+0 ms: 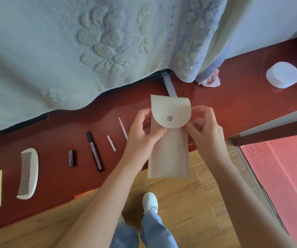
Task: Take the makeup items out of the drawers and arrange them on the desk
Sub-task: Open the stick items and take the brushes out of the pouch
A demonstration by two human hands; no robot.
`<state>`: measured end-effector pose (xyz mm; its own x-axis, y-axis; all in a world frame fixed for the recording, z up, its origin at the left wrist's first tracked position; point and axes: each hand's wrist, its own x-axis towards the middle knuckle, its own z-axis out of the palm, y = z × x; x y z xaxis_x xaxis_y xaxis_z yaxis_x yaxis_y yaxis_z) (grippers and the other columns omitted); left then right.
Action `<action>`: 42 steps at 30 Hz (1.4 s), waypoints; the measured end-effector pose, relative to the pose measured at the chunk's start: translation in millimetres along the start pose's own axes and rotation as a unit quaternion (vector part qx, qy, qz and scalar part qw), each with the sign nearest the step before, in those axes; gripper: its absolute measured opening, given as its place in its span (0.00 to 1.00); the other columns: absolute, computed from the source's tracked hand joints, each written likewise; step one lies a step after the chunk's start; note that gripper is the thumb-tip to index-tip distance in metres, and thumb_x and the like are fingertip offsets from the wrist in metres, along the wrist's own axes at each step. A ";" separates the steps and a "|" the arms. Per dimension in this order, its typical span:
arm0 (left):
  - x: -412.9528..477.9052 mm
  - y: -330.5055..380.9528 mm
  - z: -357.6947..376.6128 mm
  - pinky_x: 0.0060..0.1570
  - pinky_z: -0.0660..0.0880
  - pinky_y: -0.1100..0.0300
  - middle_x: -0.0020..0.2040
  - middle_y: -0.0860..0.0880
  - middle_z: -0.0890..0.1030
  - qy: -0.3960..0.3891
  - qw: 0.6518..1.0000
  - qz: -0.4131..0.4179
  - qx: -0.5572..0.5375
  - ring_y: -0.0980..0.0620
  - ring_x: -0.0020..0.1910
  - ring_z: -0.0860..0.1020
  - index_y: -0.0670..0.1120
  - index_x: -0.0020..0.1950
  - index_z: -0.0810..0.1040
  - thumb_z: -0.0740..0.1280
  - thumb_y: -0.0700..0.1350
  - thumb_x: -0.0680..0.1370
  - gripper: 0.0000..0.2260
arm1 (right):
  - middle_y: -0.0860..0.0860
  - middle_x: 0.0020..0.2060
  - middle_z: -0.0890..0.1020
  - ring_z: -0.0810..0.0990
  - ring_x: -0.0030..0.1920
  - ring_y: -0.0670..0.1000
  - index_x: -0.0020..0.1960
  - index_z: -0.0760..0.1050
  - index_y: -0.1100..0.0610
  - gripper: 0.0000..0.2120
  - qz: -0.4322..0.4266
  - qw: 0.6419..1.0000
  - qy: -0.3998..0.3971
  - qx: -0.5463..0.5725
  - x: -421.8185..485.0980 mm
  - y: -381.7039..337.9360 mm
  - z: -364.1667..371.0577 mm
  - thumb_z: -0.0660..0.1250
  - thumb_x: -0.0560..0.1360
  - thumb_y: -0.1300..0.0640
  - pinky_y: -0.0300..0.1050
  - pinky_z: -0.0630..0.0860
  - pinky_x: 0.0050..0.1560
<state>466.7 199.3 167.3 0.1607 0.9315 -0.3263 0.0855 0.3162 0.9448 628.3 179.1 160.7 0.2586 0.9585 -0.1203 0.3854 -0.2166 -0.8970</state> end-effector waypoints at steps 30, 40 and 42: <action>-103.1 56.2 -44.6 0.71 0.62 0.49 0.73 0.66 0.59 -0.190 0.979 0.018 0.069 0.62 0.72 0.59 0.67 0.72 0.54 0.75 0.37 0.69 0.45 | 0.44 0.35 0.81 0.77 0.33 0.48 0.49 0.72 0.46 0.12 -0.063 0.997 -0.015 0.037 -21.9 -102.6 -39.1 0.72 0.70 0.55 0.42 0.75 0.41; -113.0 64.7 -52.9 0.67 0.67 0.48 0.64 0.62 0.71 -0.156 0.981 0.038 0.109 0.57 0.67 0.69 0.64 0.66 0.64 0.72 0.45 0.70 0.31 | 0.46 0.40 0.77 0.71 0.33 0.48 0.45 0.81 0.50 0.10 -0.195 0.958 -0.189 -0.087 -60.4 -102.2 -47.9 0.73 0.66 0.48 0.32 0.68 0.35; -115.1 64.8 -54.3 0.65 0.70 0.47 0.62 0.60 0.74 -0.161 0.981 0.032 0.103 0.55 0.64 0.72 0.62 0.65 0.67 0.71 0.46 0.70 0.27 | 0.43 0.40 0.75 0.70 0.33 0.45 0.45 0.81 0.51 0.08 -0.216 0.951 -0.195 -0.109 -65.3 -100.5 -43.4 0.75 0.67 0.54 0.30 0.67 0.35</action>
<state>400.4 122.4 267.6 0.4719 0.8326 -0.2899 0.2566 0.1848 0.9487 611.2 130.2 277.2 -0.2967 0.9535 0.0535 0.5659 0.2207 -0.7944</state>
